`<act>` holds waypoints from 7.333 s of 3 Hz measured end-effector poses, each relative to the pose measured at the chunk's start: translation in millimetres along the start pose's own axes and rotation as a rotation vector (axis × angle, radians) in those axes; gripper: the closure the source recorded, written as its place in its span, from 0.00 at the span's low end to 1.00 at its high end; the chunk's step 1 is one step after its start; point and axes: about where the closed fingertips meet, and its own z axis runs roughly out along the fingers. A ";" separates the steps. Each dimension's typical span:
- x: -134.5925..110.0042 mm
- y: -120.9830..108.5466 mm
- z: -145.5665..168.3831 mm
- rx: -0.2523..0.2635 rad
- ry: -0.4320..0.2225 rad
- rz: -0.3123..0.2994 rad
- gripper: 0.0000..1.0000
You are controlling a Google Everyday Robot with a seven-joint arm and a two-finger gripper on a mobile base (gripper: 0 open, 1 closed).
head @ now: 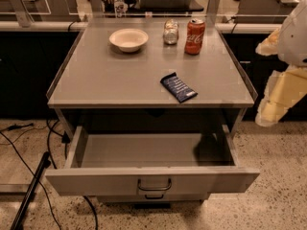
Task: Close top drawer
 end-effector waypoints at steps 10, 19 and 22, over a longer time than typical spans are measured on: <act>83.1 118.4 190.3 -0.080 -0.105 0.075 1.00; 49.0 132.5 306.5 0.204 -0.388 0.006 1.00; 35.3 103.2 346.9 0.320 -0.419 -0.068 1.00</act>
Offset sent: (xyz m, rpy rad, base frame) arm -0.0044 -0.0011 -0.0050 0.0110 -0.0034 -0.0062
